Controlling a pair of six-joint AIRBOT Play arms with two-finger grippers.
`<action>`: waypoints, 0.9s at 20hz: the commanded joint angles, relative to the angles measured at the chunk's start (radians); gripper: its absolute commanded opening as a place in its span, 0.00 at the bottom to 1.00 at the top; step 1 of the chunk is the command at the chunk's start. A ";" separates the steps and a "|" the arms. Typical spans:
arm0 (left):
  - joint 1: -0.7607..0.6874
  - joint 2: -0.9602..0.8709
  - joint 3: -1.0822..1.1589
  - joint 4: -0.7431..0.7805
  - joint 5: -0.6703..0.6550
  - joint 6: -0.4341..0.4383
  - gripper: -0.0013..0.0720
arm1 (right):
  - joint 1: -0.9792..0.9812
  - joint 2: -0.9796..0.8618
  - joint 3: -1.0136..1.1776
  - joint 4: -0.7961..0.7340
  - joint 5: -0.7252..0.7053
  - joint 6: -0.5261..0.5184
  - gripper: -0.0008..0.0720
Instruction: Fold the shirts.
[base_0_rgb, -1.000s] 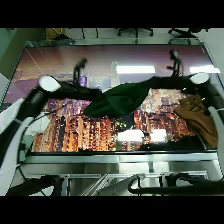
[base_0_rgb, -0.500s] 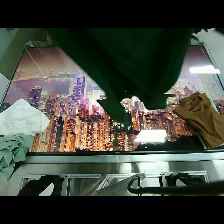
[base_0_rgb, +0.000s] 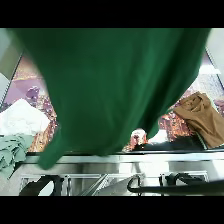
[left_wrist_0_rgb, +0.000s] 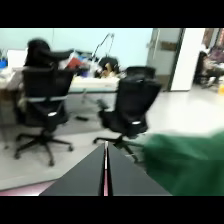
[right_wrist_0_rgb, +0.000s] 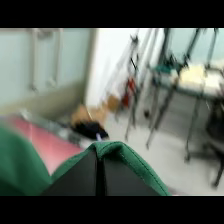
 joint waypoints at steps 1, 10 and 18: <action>-0.072 -0.225 -0.044 -0.043 0.018 0.123 0.03 | 0.002 -0.228 0.001 0.019 0.093 0.026 0.04; -0.203 -0.913 0.037 -0.047 -0.001 0.119 0.03 | 0.003 -0.882 -0.011 -0.052 0.134 0.088 0.04; -0.239 -0.926 -0.090 -0.054 -0.386 0.114 0.98 | -0.030 -0.855 -0.007 -0.061 0.206 0.093 0.53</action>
